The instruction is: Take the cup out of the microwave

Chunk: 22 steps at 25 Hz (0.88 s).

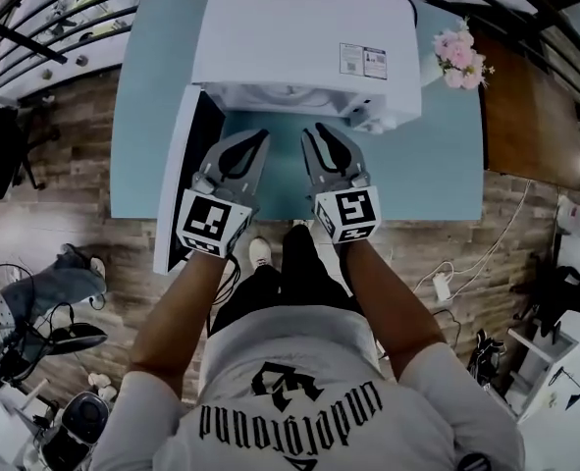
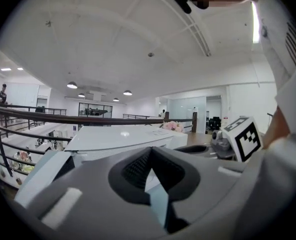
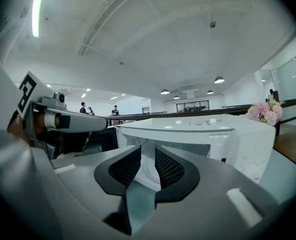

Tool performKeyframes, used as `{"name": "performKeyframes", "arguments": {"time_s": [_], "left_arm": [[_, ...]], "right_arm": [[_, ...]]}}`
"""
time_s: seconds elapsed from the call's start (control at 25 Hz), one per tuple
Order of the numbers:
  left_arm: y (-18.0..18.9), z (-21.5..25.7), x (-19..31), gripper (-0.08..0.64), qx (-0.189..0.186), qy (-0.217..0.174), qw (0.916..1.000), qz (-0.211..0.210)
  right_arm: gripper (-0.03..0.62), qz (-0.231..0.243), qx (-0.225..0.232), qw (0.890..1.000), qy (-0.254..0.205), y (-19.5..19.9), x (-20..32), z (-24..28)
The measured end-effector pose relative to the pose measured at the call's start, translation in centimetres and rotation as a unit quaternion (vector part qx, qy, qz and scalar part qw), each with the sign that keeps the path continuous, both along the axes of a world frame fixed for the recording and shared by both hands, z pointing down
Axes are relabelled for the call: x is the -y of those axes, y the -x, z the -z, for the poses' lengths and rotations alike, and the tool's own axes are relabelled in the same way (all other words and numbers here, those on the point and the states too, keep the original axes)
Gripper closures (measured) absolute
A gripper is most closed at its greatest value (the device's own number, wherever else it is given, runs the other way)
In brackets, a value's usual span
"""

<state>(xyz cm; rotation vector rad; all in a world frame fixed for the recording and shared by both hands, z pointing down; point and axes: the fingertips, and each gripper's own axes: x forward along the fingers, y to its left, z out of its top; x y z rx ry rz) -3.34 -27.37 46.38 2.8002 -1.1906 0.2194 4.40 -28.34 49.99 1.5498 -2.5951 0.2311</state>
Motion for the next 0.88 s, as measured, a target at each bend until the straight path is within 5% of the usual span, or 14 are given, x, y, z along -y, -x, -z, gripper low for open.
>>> {"name": "performKeyframes", "arguments": {"time_s": [0.88], "left_arm": [[-1.1,-9.8,7.2,0.511,0.009,0.028,0.9994,0.018]], "right_arm": [[0.491,-0.058,-0.011,0.998,0.026,0.6,11.0,-10.4]]}}
